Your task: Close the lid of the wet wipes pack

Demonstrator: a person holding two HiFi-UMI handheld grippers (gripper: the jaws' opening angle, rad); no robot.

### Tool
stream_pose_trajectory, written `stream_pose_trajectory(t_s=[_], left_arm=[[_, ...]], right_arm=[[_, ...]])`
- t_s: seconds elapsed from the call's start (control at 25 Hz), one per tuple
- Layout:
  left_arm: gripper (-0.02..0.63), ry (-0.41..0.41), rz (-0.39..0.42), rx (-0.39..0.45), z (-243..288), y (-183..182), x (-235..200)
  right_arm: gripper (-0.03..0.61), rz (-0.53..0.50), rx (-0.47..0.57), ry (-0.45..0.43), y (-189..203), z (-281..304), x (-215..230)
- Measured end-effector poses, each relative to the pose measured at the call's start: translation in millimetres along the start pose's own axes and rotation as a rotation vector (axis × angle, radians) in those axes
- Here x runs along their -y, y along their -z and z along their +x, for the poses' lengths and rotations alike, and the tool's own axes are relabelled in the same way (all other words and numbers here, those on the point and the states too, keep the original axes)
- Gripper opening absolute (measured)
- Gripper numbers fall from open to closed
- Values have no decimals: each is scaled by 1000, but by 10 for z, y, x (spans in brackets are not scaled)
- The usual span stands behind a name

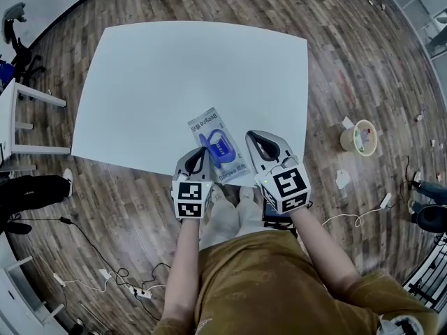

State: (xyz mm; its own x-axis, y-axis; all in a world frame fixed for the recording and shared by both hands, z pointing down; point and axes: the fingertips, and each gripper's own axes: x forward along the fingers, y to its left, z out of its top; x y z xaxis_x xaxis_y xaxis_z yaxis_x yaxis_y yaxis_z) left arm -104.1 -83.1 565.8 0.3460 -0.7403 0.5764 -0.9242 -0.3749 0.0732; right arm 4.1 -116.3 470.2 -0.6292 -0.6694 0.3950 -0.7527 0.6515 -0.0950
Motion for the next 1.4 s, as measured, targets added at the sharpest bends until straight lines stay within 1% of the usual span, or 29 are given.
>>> stream_pose_trajectory(t_s=[0.24, 0.56, 0.64, 0.76, 0.88, 1.04, 1.16, 1.4], left_arm=[[-3, 9, 6, -7, 41, 11, 4], [-3, 20, 2, -15, 111, 27, 27], [-3, 22, 0, -17, 119, 40, 32], [-3, 24, -2, -22, 127, 55, 42], [-2, 29, -13, -23, 143, 70, 69], [-3, 31, -9, -27, 131, 87, 98], [-2, 34, -10, -29, 132, 103, 110], [-3, 32, -15, -34, 125, 144, 134]], right_arm=[[6, 1, -35, -20, 141, 67, -41], [6, -1, -49, -63, 226, 137, -84], [6, -3, -49, -92, 212, 146, -129], [6, -1, -62, -166, 233, 175, -246], [6, 0, -95, -222, 329, 203, -335], [6, 34, -139, -299, 457, 252, -426], [6, 53, -146, -334, 472, 298, -464], [6, 45, -159, -375, 503, 393, -557]])
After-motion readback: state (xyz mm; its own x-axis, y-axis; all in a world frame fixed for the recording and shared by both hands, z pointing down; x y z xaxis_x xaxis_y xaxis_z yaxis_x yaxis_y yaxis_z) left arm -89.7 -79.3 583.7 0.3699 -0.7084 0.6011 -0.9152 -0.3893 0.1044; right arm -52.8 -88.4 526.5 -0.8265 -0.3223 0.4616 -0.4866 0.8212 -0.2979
